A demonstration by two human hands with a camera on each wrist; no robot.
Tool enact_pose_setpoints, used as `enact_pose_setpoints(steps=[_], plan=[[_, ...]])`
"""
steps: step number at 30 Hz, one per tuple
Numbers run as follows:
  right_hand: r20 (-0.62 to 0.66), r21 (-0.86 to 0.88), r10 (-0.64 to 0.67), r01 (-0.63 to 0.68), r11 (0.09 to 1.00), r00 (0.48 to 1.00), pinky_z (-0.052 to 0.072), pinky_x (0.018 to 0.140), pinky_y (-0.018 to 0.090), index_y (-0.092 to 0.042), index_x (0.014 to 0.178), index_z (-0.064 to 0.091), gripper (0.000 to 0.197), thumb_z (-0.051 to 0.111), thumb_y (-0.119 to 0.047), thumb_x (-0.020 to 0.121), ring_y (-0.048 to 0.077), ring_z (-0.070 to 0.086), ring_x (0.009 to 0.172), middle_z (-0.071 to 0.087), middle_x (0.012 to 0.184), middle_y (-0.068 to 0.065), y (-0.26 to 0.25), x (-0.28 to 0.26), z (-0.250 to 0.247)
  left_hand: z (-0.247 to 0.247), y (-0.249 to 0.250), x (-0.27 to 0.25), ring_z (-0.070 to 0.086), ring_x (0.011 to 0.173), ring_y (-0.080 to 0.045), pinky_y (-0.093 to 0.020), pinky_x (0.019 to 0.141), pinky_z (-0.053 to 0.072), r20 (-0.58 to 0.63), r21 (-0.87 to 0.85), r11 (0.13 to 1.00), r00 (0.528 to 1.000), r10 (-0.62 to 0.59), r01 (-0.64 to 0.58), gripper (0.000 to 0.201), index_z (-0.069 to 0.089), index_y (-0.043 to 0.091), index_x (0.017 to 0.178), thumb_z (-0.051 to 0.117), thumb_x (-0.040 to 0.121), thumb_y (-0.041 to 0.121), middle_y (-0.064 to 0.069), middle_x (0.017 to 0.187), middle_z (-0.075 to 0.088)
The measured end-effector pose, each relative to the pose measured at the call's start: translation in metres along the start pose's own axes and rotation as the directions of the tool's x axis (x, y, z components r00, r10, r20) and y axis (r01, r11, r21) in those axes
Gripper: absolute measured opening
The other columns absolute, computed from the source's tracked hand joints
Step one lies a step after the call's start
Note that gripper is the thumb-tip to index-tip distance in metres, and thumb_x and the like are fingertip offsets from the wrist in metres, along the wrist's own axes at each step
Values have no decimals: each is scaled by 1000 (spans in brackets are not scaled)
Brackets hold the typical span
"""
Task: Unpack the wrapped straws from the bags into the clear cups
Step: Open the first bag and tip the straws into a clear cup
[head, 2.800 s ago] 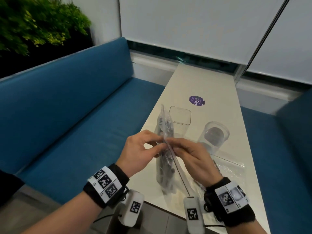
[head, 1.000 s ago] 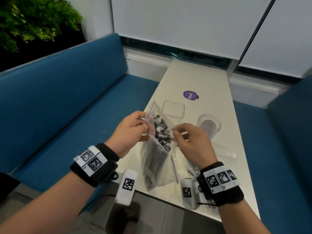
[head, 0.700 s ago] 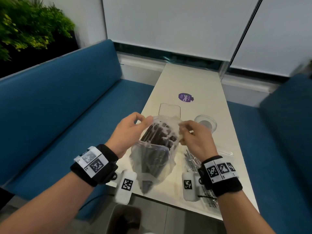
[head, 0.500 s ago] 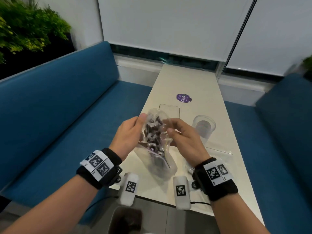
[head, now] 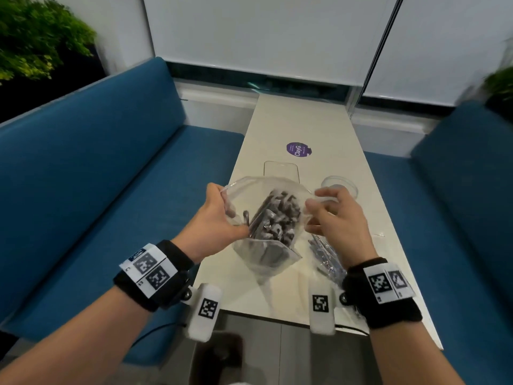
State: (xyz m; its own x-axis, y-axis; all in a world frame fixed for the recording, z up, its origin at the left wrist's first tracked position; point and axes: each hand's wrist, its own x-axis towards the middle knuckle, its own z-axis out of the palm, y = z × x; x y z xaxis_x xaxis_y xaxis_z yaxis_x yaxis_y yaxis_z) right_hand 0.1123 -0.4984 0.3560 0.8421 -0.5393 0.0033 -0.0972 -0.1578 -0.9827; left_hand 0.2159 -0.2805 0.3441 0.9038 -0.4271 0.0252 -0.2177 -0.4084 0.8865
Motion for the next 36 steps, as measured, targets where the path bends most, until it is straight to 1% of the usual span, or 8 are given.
enact_pose_setpoints(steps=[4,9,12,17,23,27,32,36], plan=[[269,-63,-20,39,997,963,63,85,41,-29,131,46,65,84,-7,84,26,76,98,67,111,8,5,-7,15,12,0,-3,52,83,-7,-13,66,48,31,-114,993,999,-41,44,64,27,19,101,87,77,16,0,99,48],[-97,-324,-72,37,945,993,63,81,37,-28,119,56,31,71,-13,96,18,75,90,73,99,-4,14,9,-18,13,-3,-3,50,75,-11,-24,61,44,-161,-118,989,981,-111,93,45,35,11,109,72,84,8,3,92,50],[-47,-205,-79,68,977,996,66,82,47,-23,108,64,14,68,-14,99,19,79,85,75,101,1,17,13,-19,12,-8,-3,49,77,-17,-43,70,58,-129,-228,957,969,-211,179,48,41,12,98,75,72,32,-3,92,48],[193,161,-144,114,980,971,65,86,44,-18,111,64,27,69,3,96,30,79,97,78,104,15,6,7,1,12,1,-6,51,66,-17,-29,56,49,-117,-308,941,977,-181,137,57,50,5,94,62,86,60,-4,82,53],[293,-355,-125,230,906,948,62,75,41,-34,85,59,45,49,9,95,20,77,87,77,105,-3,34,12,-14,14,-1,-8,61,77,-27,-52,78,60,-142,-639,751,934,-327,166,17,59,11,92,50,106,17,-8,76,69],[343,-484,70,112,868,937,66,79,46,-42,130,61,48,55,-8,97,17,76,76,69,117,-3,37,12,-21,13,6,-10,58,54,-23,-37,64,49,-33,-765,605,926,-377,219,25,58,12,113,43,101,-2,-9,68,60],[490,-301,59,106,948,870,64,83,40,-49,158,22,98,58,9,88,27,74,95,62,117,-8,26,9,-14,21,13,-12,63,78,-27,-47,72,56,-30,-271,942,976,-214,198,23,69,25,92,72,78,43,-9,94,70],[488,-53,-74,114,992,870,62,88,41,-55,149,38,109,35,27,79,21,72,88,60,104,4,29,10,-12,24,6,-5,58,62,-19,-52,76,62,-121,-190,967,973,-195,171,46,70,1,91,63,96,47,-16,77,61]])
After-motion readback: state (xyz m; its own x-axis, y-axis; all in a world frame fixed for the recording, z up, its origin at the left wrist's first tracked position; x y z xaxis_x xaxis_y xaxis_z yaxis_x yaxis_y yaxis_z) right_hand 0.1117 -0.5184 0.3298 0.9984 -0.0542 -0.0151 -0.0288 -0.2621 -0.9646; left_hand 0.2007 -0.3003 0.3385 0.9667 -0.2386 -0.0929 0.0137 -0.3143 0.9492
